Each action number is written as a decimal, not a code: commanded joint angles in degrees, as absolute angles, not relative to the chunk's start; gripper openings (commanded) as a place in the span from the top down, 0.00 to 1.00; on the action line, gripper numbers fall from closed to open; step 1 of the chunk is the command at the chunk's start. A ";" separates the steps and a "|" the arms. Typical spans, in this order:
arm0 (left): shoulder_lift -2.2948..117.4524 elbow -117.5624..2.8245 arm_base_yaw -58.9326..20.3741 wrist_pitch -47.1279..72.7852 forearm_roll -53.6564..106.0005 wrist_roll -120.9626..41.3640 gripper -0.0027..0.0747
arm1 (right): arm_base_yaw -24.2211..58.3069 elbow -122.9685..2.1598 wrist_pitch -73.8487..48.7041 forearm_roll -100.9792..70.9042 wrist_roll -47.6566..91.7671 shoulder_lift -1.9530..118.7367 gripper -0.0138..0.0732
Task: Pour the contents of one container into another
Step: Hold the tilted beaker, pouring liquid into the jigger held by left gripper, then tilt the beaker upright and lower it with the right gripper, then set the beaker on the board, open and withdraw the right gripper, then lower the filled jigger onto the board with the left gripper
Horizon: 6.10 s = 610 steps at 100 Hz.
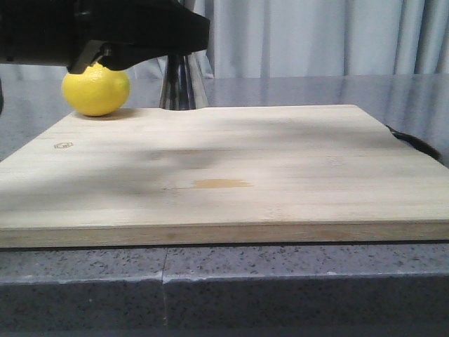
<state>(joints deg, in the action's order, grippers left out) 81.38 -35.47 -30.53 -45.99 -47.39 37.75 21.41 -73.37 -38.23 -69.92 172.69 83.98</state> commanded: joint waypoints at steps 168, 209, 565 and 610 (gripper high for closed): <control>79.39 -37.17 -30.40 -50.26 -45.18 38.06 0.99 | 21.01 -75.37 -24.43 -81.62 120.20 81.52 0.58; 79.39 -37.17 -30.40 -50.26 -45.18 38.06 0.99 | 10.66 -70.00 -31.52 -92.43 113.38 83.19 0.58; 79.39 -37.17 -30.40 -50.26 -45.18 38.06 0.99 | 3.44 -58.25 -50.36 -104.73 135.14 97.37 0.10; 80.62 -37.17 -27.10 -50.93 -44.97 37.55 0.99 | 3.66 -69.65 -56.07 -104.73 127.38 88.28 0.10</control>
<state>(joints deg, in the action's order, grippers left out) 81.38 -35.47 -27.92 -45.99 -47.59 37.65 3.82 -67.10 -51.40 -102.34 128.39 93.03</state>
